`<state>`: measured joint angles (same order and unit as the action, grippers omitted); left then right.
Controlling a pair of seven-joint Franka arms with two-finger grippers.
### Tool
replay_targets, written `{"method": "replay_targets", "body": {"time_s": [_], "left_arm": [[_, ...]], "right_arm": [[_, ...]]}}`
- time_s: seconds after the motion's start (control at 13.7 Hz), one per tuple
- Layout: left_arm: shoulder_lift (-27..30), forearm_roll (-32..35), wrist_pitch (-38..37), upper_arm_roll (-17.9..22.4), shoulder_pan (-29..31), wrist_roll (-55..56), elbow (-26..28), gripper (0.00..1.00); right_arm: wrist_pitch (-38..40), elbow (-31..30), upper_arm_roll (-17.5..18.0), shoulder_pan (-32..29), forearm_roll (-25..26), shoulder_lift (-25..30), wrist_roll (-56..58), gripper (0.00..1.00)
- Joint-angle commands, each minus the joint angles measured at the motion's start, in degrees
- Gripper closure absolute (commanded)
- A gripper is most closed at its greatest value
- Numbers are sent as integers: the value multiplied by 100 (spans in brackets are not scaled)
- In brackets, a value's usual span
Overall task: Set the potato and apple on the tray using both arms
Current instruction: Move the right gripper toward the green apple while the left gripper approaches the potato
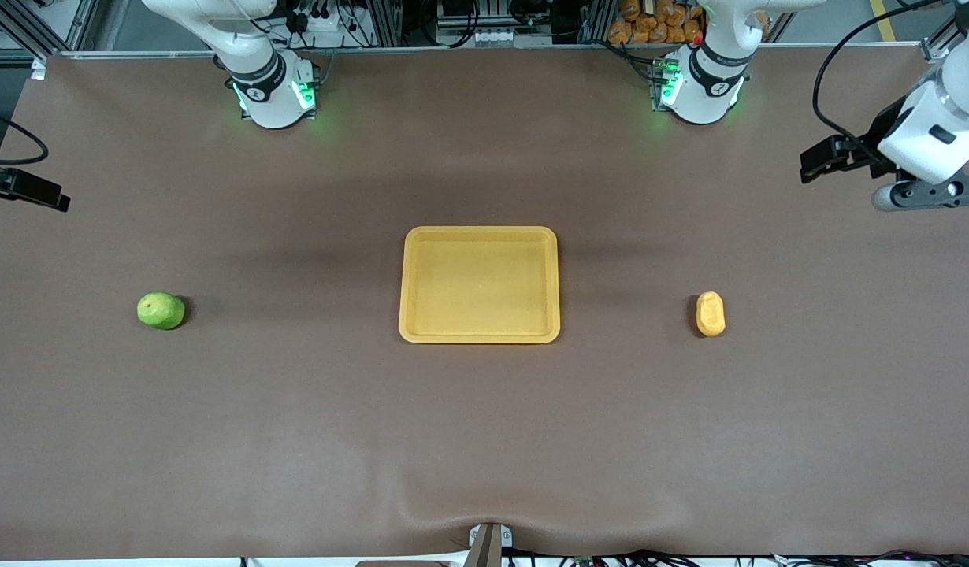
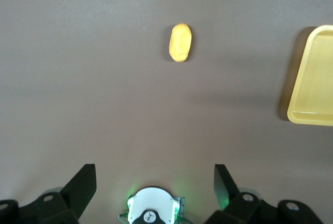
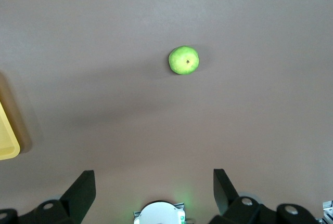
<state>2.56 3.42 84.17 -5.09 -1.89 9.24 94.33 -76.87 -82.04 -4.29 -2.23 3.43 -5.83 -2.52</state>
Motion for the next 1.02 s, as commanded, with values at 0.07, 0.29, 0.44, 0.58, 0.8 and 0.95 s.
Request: {"method": "replay_targets", "body": {"time_s": [0.07,0.29,0.44,0.58,0.8,0.95], "left_arm": [[60,176,468,-45,40,-19,445,0],[69,362,810,-45,40,-19,788,0],[69,362,1048,-45,49,-19,981,0],[69,362,1364,-45,75,-19,1218,0],[69,362,1638,-45,145,-19,1413,0],[25,362,1830,-45,145,-19,1457,0]], "right_arm": [[-39,136,68,-93,79,-269,68,0],[-196,136,68,-111,114,-374,68,0],[-215,136,60,-180,106,-506,76,0],[-215,136,60,-216,114,-725,76,0],[-276,136,68,-339,106,-1077,76,0],[-416,136,60,-383,106,-1244,76,0]]}}
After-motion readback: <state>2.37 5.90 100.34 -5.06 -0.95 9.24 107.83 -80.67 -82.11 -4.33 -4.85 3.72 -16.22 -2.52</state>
